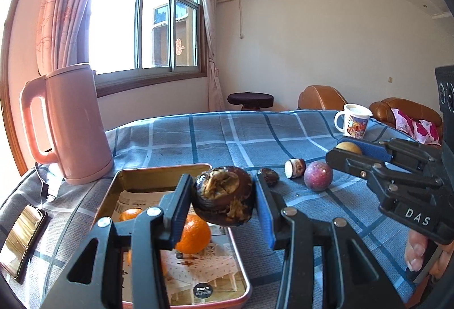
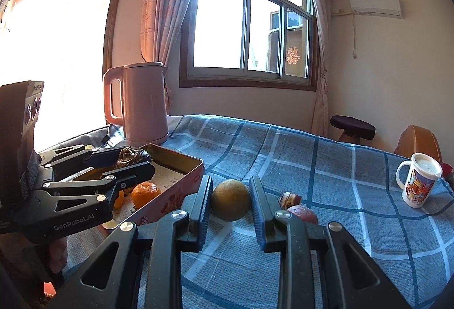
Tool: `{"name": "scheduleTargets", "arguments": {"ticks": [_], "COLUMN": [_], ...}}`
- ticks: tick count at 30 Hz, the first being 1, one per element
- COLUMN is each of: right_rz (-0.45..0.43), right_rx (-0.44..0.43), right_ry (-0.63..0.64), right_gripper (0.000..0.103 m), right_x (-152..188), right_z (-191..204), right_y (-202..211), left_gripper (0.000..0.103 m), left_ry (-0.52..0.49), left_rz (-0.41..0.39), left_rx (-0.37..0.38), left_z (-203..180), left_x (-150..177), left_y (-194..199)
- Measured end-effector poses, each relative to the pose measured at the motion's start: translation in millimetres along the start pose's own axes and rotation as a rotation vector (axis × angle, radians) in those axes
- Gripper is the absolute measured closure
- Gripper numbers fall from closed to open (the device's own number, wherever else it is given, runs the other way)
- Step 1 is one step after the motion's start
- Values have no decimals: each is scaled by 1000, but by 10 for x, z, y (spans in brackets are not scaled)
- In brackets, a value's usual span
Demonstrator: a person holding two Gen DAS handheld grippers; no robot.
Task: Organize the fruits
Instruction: 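Carry the dark brown fruit in the left tool to the tin while the right tool carries the yellow fruit, then open the left tool over the tin while the right tool releases the yellow fruit into it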
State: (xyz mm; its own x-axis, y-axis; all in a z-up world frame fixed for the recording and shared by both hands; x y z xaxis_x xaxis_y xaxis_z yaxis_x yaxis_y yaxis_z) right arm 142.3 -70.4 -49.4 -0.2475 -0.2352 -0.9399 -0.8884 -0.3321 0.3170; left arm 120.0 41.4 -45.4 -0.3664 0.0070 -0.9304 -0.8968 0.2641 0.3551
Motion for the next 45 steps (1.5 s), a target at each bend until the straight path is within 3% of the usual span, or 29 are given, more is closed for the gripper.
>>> {"name": "scheduleTargets", "arguments": {"ticks": [23,45], "right_rz": [0,41], "right_rx": [-113,-158], "right_ry": [104,175], "right_gripper": [75,75], "right_x": [-216,-92], "right_z": [755,1217], "right_y": [-129,-259], "left_gripper": [58,58], "left_ry": [77,125], "left_rz": [54,139], "left_rx": [-81,-123], "left_z": [507,796], "left_x": [128,247], "left_y": [94,88]}}
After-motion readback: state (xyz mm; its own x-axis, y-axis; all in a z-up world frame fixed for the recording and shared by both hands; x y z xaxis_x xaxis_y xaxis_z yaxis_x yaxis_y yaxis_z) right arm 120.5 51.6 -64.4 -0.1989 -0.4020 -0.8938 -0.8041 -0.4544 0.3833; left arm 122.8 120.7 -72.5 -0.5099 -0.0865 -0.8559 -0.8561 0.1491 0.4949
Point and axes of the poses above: each gripper's, at about its wrist camera, not at the fingertips, and y roughly against the way its jaws point, z to its left, x to its underside, the point moved 7 cm from there along -y, roughly the way its jaws point, and after that the axes turned 15 degrees about x, right-handed, at the moved point
